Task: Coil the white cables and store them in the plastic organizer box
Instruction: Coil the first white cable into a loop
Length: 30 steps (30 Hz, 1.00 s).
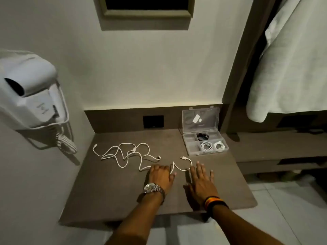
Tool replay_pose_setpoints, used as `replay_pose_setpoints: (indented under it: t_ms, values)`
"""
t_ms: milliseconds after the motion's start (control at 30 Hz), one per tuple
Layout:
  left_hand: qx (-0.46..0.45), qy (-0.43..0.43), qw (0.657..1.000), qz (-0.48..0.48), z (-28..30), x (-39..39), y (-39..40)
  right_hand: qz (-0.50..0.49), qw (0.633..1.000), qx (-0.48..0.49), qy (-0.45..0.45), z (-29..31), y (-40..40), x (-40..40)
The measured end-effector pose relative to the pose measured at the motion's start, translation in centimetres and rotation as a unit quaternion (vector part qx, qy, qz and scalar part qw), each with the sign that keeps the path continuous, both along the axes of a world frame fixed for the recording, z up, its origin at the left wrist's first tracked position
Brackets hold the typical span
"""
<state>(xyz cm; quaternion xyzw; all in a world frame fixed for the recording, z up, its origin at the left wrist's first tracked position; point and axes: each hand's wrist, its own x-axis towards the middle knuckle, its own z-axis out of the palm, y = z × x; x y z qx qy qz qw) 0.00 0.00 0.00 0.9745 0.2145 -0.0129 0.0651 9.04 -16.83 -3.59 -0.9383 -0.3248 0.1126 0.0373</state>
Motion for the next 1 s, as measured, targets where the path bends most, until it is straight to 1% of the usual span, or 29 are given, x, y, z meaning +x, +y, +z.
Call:
replay_pose_setpoints:
  t_ms: [67,100,133,200,233,267,300,333,367,400,433,467,500,567,633,667,700,733,800,867,933,1000]
  values:
    - [-0.002,0.017,1.0,0.005,-1.1,1.0,-0.3,0.009,0.999,-0.018,0.032,-2.0,-1.1,-0.1]
    - [-0.001,0.011,1.0,0.005,-1.7,1.1,-0.2,0.011,0.999,-0.021,0.032,-3.1,-1.6,-0.4]
    - [-0.001,0.015,1.0,0.006,-2.2,1.1,-0.1,0.01,0.999,-0.013,0.035,-3.8,-2.0,-0.6]
    - [-0.016,-0.006,1.0,-0.001,-2.5,1.3,-0.2,-0.002,0.999,0.013,0.049,-4.1,-2.0,-0.4]
    - [-0.024,-0.026,0.999,-0.003,-2.5,1.3,-0.4,-0.016,0.997,0.052,0.057,-3.7,-1.7,-0.2]
    - [-0.028,-0.049,0.998,-0.006,-2.4,1.2,-0.6,-0.045,0.99,0.112,0.065,-3.0,-1.1,-0.1]
    - [-0.035,-0.063,0.997,-0.009,-2.0,1.0,-0.9,-0.093,0.972,0.186,0.107,-2.0,-0.4,0.1]
    - [-0.039,-0.079,0.996,-0.014,-1.7,0.8,-1.4,-0.155,0.935,0.267,0.175,-0.5,0.5,0.3]
    - [-0.044,-0.093,0.994,-0.019,-1.2,0.4,-1.9,-0.228,0.869,0.347,0.268,1.4,1.7,0.6]
    - [-0.046,-0.104,0.993,-0.029,-0.8,0.0,-2.3,-0.292,0.783,0.415,0.36,2.9,2.9,0.9]
    - [-0.049,-0.108,0.992,-0.033,-0.6,-0.4,-2.7,-0.338,0.693,0.464,0.437,4.1,4.1,1.5]
    - [-0.052,-0.113,0.992,-0.032,-0.3,-0.9,-2.9,-0.353,0.63,0.493,0.484,5.3,5.0,2.2]
    - [-0.06,-0.119,0.991,-0.023,0.0,-1.5,-3.1,-0.349,0.616,0.494,0.505,6.7,5.7,2.8]
    - [-0.093,-0.166,0.982,0.017,0.9,-2.6,-2.7,-0.314,0.619,0.487,0.53,9.2,6.5,3.6]
    - [-0.132,-0.267,0.952,0.066,2.1,-3.6,-1.5,-0.274,0.596,0.491,0.573,11.5,6.9,3.8]
    - [-0.147,-0.305,0.936,0.093,2.9,-4.0,-0.6,-0.248,0.599,0.487,0.585,12.7,7.0,3.8]
    - [-0.16,-0.321,0.926,0.115,3.8,-4.1,0.4,-0.216,0.615,0.477,0.589,13.9,7.1,3.5]
    - [-0.174,-0.316,0.925,0.121,4.9,-4.0,1.4,-0.179,0.641,0.459,0.588,15.0,7.2,3.3]
    - [-0.218,-0.282,0.932,0.071,6.7,-3.1,2.9,-0.101,0.691,0.422,0.578,16.9,7.3,3.0]
    - [-0.281,-0.262,0.923,0.016,8.3,-2.1,3.3,-0.04,0.72,0.406,0.561,18.4,7.5,2.8]
    - [-0.354,-0.292,0.888,0.018,9.6,-1.3,3.5,-0.017,0.732,0.42,0.537,19.5,7.6,3.0]
    - [-0.41,-0.332,0.848,0.047,11.0,-1.0,3.7,-0.032,0.738,0.46,0.494,20.2,7.9,3.6]
